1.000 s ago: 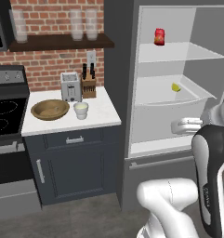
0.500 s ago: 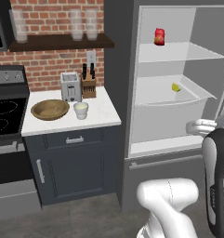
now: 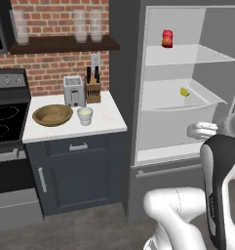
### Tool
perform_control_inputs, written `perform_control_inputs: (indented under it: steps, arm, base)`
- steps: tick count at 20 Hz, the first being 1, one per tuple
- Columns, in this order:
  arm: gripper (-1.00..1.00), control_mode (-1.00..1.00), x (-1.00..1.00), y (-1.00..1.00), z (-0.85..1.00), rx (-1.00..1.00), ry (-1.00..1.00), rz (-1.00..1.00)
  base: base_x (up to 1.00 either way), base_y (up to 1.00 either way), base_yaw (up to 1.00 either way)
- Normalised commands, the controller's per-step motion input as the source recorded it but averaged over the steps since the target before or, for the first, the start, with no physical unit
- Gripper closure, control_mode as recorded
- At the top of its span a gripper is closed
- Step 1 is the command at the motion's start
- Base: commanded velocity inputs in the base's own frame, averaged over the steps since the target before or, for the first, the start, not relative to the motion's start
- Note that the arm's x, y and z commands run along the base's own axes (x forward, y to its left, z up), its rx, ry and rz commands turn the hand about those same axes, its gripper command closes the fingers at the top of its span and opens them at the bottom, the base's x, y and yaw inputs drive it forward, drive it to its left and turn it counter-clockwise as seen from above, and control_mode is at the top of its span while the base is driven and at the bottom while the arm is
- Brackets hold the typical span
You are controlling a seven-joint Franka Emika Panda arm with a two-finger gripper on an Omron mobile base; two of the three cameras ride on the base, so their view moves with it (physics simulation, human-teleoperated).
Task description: Grab a lemon wedge from the fridge and one ice cube from the ice bowl, and put them in the glass of lemonade.
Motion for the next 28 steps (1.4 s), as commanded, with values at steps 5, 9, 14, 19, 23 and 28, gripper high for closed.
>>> perform_control_inputs:
  steps: [5,9,14,19,23,28]
  arm:
    - [-1.0,-1.0,0.08,0.03,0.0,0.0,0.0,-0.01]
    - [-1.0,-1.0,0.04,0.0,0.0,0.0,0.0,0.0]
    - [-1.0,1.0,0.0,0.0,-0.05,0.0,0.0,0.0]
    - [-1.0,1.0,0.0,0.0,0.0,0.0,0.0,0.0]
    - [-1.0,1.0,0.0,0.0,0.0,0.0,0.0,0.0]
    - [-1.0,1.0,0.0,0.0,0.0,0.0,0.0,0.0]
  base:
    - [0.0,0.0,0.0]
    - [0.0,0.0,0.0]
    - [0.0,-0.06,0.0]
    - [0.0,-0.57,0.0]
    - [0.0,-0.78,0.0]
    - [0.01,-0.6,0.0]
